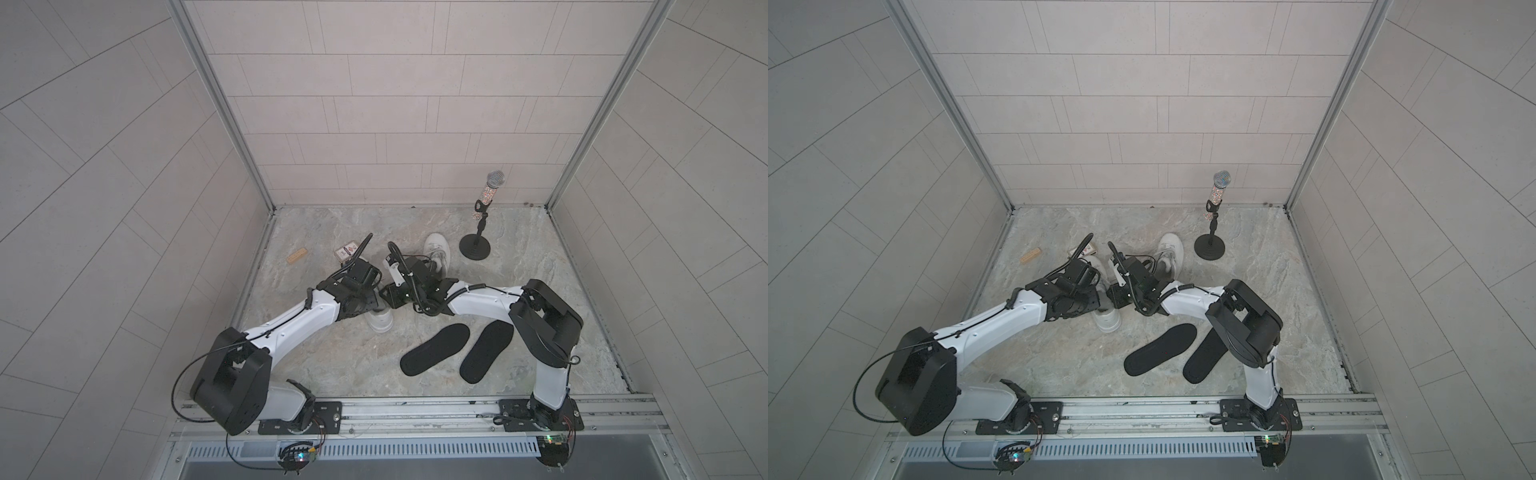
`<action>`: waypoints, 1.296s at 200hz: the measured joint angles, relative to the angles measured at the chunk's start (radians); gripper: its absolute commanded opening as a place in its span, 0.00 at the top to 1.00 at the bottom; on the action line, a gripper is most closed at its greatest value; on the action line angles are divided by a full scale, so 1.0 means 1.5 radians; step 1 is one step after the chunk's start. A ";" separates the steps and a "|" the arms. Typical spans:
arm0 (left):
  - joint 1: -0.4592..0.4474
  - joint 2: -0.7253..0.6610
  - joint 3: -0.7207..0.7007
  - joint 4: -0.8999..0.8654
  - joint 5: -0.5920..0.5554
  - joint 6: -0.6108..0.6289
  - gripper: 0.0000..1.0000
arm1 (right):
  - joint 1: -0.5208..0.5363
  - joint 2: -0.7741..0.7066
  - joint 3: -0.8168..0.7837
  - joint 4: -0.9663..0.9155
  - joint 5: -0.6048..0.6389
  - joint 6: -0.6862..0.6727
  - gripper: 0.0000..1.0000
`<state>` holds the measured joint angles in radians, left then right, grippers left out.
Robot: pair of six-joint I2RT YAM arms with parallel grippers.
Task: Insert the insole into the shoe
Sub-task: Adjust the shoe at the center of the board.
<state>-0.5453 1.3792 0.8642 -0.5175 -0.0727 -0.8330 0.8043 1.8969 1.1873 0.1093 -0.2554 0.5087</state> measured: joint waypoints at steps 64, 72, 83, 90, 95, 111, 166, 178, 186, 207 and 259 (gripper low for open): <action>0.038 0.013 0.009 -0.022 -0.013 0.016 0.51 | 0.002 0.006 -0.006 0.028 0.009 -0.005 1.00; 0.041 0.020 0.016 -0.024 -0.010 0.020 0.54 | 0.002 0.006 -0.009 0.034 0.009 -0.004 1.00; 0.042 0.033 0.027 -0.025 -0.004 0.027 0.59 | 0.002 0.006 -0.013 0.041 0.009 -0.002 1.00; 0.042 0.040 0.032 -0.024 -0.002 0.030 0.64 | 0.002 0.005 -0.014 0.043 0.008 0.000 1.00; 0.042 0.044 0.034 -0.023 -0.001 0.033 0.67 | 0.002 0.005 -0.016 0.045 0.008 0.001 1.00; 0.043 0.050 0.033 -0.017 0.006 0.034 0.76 | 0.002 0.004 -0.018 0.049 0.011 0.003 1.00; 0.052 -0.039 -0.064 0.055 0.034 0.021 0.89 | -0.027 -0.003 -0.055 0.097 -0.061 0.024 1.00; 0.052 -0.063 -0.087 0.069 0.046 0.015 0.91 | -0.031 -0.003 -0.055 0.095 -0.084 0.023 1.00; 0.054 -0.073 -0.099 0.077 0.051 0.012 0.91 | -0.032 -0.003 -0.055 0.094 -0.095 0.023 1.00; 0.056 -0.091 -0.123 0.103 0.058 -0.001 0.92 | -0.038 -0.003 -0.055 0.092 -0.112 0.024 1.00; 0.055 -0.122 -0.142 0.095 0.055 -0.036 0.88 | -0.048 -0.003 -0.064 0.097 -0.144 0.040 1.00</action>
<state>-0.4629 1.1965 0.6514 -0.3744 0.0105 -0.8875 0.7330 1.8927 1.0920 0.2543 -0.4717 0.5682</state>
